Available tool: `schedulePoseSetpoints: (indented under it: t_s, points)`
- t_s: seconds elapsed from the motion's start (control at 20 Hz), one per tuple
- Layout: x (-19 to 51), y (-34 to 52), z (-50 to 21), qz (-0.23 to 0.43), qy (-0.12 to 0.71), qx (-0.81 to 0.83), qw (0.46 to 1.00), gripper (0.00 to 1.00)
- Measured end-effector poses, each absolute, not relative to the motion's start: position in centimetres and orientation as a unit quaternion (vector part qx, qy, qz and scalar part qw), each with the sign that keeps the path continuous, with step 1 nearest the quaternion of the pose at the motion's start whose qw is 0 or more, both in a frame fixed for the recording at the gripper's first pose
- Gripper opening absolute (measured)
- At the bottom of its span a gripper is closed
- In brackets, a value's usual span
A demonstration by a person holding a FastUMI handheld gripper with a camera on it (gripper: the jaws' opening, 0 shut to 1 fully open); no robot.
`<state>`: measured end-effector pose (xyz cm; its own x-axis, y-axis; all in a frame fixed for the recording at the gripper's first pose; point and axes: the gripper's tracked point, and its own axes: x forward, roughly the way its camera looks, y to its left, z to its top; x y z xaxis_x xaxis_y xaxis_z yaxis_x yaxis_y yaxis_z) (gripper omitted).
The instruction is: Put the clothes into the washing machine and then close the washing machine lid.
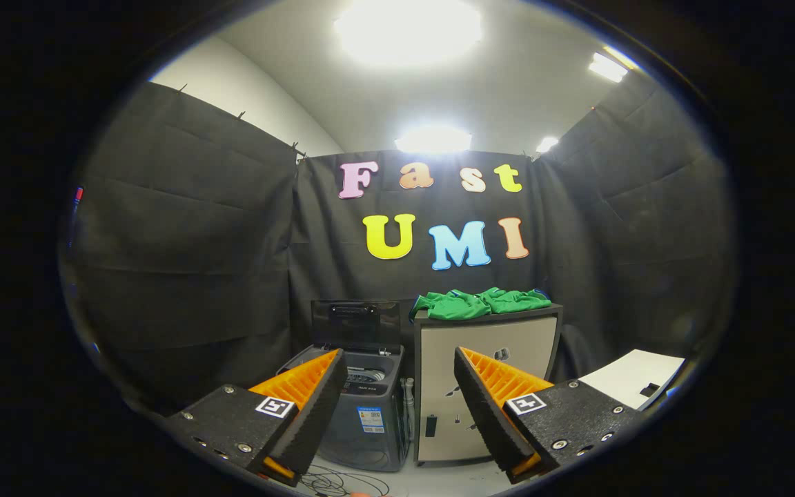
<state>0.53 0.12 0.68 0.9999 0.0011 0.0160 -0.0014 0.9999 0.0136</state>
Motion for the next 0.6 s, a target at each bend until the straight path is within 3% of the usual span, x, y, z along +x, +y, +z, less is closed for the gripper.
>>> schedulePoseSetpoints:
  t_s: [0.6]
  points:
    - [1.23, -0.22, 0.49, -0.015, -0.005, 0.008, 1.0, 0.96]
